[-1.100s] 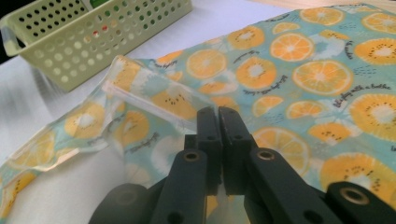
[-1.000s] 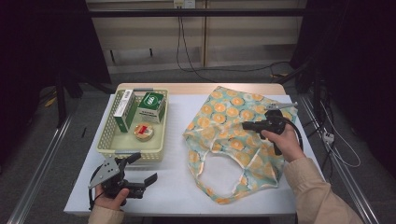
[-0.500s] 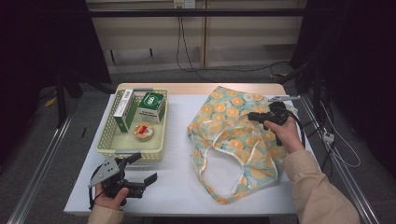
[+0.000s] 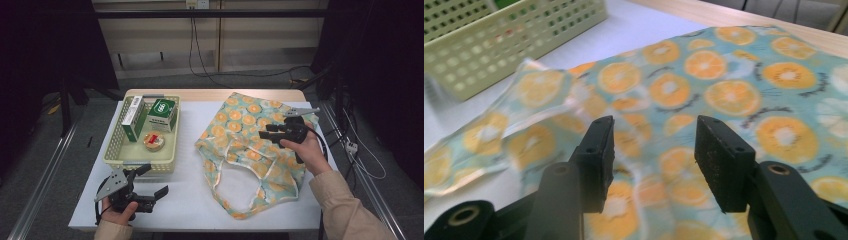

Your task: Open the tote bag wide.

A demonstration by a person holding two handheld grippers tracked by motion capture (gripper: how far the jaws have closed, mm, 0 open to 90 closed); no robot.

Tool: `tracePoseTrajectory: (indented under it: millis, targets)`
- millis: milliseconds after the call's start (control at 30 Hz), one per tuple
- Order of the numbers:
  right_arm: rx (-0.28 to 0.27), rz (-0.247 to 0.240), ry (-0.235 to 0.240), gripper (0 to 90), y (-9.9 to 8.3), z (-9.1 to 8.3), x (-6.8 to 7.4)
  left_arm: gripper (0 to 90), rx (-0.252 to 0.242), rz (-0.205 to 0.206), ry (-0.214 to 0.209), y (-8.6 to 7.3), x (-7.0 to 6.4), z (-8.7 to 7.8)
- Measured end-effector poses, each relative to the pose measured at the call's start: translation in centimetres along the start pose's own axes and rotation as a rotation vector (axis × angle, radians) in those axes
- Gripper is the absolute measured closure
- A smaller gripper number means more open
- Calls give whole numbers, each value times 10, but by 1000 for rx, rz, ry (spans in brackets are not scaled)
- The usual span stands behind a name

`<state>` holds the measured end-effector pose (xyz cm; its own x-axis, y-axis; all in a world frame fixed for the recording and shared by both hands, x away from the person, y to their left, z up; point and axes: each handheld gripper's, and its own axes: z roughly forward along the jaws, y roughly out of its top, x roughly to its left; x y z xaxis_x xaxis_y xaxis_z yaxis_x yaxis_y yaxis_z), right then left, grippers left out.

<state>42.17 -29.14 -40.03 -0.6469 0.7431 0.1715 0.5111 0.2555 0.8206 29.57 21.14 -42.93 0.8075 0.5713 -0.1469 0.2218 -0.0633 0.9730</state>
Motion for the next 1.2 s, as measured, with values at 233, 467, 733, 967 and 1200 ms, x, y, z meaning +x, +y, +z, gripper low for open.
tracePoseTrajectory:
  millis: [233,467,733,967,1200]
  targets:
    - [32,-54,74,557,-22,-4,38,30,3,4,-1,0,-1,1]
    - [66,-120,125,716,-44,-2,67,30,3,10,0,0,-2,0]
    - [118,-160,107,710,-60,11,78,30,2,4,-1,0,-1,0]
    - [183,-217,18,711,-66,28,76,30,8,9,-4,0,-1,1]
    - [166,-204,15,859,-66,30,70,30,8,8,-6,-1,-1,2]
